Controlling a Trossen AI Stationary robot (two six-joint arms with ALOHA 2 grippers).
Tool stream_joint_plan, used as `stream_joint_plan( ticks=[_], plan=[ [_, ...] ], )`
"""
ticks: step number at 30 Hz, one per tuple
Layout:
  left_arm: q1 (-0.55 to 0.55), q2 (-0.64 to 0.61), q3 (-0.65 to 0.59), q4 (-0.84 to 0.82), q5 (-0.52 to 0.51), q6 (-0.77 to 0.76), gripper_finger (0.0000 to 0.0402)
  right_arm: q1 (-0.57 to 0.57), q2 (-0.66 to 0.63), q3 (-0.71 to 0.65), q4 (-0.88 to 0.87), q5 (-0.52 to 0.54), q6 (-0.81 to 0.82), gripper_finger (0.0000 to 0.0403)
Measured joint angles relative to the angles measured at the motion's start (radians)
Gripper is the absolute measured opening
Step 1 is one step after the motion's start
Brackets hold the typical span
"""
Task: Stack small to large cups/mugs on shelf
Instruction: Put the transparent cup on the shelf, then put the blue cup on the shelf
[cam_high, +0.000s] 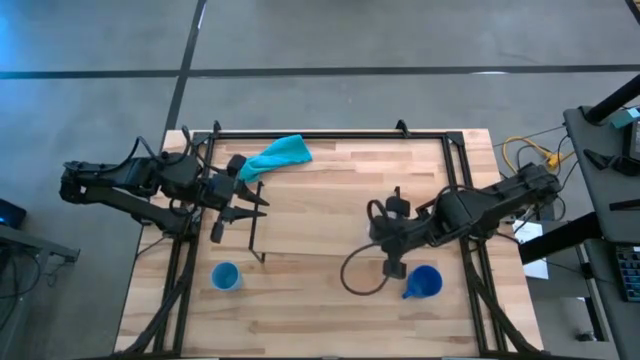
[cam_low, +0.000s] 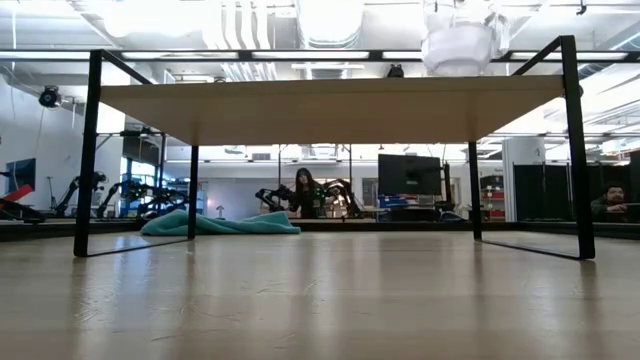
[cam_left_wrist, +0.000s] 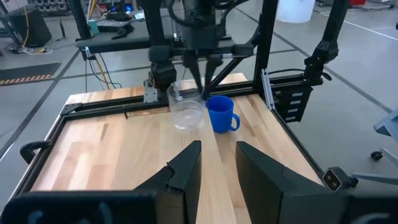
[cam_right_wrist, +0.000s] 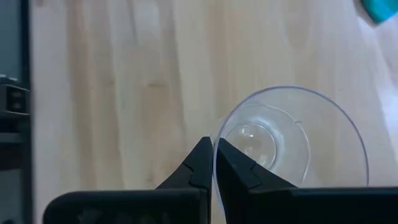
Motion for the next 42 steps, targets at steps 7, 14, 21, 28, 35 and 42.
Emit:
stream_joint_plan(
  ticks=[7,14,21,28,35,42],
  plan=[
    [0.000,0.010,-0.002,0.028,-0.003,0.000,0.0086,-0.057,0.045,0.002,-0.058,-0.030,-0.046,0.0009],
    [0.000,0.015,-0.002,0.031,-0.005,0.000,0.0086,-0.087,0.061,0.005,-0.037,-0.048,-0.073,0.0009],
    [0.000,0.021,0.000,0.032,-0.005,0.000,0.0086,-0.091,0.064,-0.004,-0.043,-0.059,-0.090,0.0037],
    [0.000,0.018,-0.002,0.034,-0.016,0.000,0.0086,-0.093,0.065,-0.002,-0.040,-0.058,-0.100,0.0073],
    [0.000,0.017,-0.002,0.035,-0.021,0.000,0.0086,-0.093,0.056,-0.002,-0.037,-0.055,-0.099,0.0073],
    [0.000,0.008,0.001,-0.001,-0.021,-0.010,0.0086,-0.092,0.055,0.107,-0.044,-0.059,-0.099,0.0072]
  ],
)
